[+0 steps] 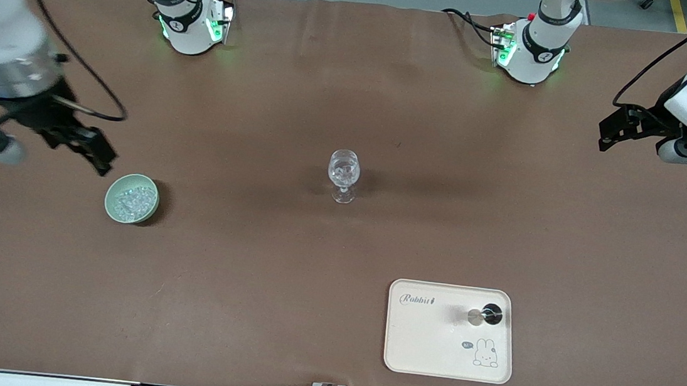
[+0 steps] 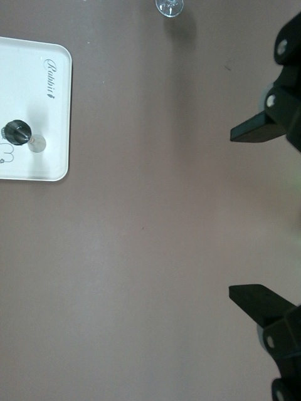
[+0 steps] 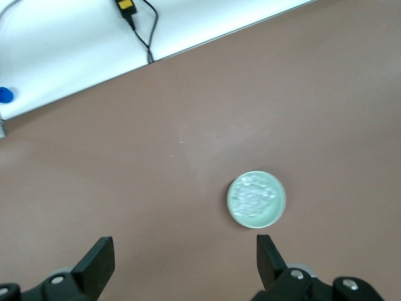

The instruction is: Pour wine and add ice with both arms

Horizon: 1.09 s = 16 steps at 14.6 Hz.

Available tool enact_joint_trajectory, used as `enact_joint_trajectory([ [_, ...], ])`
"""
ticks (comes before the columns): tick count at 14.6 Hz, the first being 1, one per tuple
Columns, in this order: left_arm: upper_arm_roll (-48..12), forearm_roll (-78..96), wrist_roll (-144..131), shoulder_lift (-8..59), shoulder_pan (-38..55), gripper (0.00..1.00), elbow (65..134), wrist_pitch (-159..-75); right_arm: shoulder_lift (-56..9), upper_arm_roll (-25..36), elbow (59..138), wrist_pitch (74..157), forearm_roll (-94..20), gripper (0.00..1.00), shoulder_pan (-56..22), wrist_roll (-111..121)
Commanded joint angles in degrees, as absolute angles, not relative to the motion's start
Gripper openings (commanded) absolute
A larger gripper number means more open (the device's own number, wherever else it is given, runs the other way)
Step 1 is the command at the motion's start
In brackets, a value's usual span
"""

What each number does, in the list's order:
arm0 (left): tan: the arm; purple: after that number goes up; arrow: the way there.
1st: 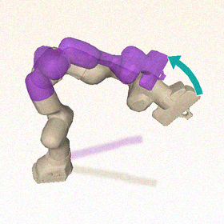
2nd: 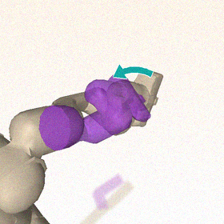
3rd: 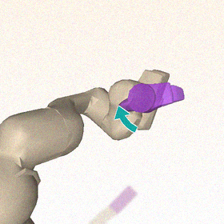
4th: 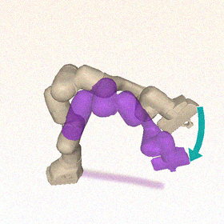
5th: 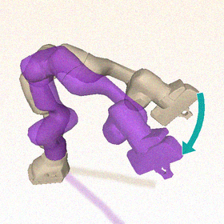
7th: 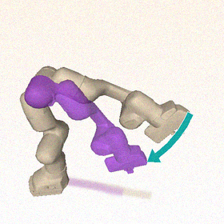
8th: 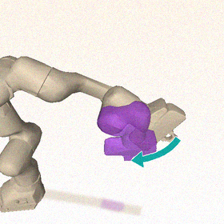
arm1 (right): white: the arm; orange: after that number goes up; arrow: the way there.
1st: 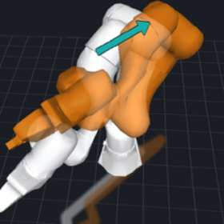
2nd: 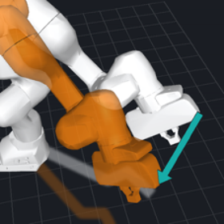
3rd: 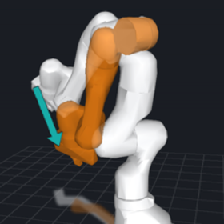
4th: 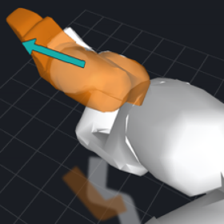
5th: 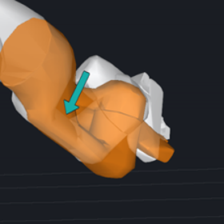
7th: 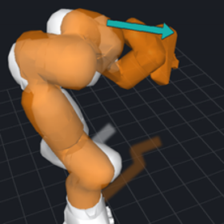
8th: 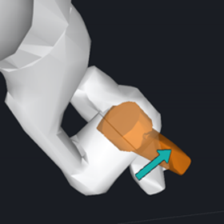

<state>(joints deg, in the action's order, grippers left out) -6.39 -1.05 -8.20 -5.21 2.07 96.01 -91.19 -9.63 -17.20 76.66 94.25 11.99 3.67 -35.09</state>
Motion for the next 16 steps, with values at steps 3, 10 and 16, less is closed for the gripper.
enact_joint_trajectory([
  [3,-7.03,-0.62,-7.91,-6.94,1.23,1.0,97.47,-92.9,-4.22,0.67,80.51,90.89,5.64,1.0,-2.19,-15.42],
  [10,-7.21,-0.44,-7.73,-8.7,1.23,1.0,97.38,-90.18,-3.08,1.76,80.42,88.06,3.52,1.0,3.5,-4.31],
  [16,-7.29,-0.35,-8.44,-8.0,1.58,1.0,95.89,-90.26,-3.16,1.58,80.24,87.71,1.93,1.0,4.22,-2.03],
])
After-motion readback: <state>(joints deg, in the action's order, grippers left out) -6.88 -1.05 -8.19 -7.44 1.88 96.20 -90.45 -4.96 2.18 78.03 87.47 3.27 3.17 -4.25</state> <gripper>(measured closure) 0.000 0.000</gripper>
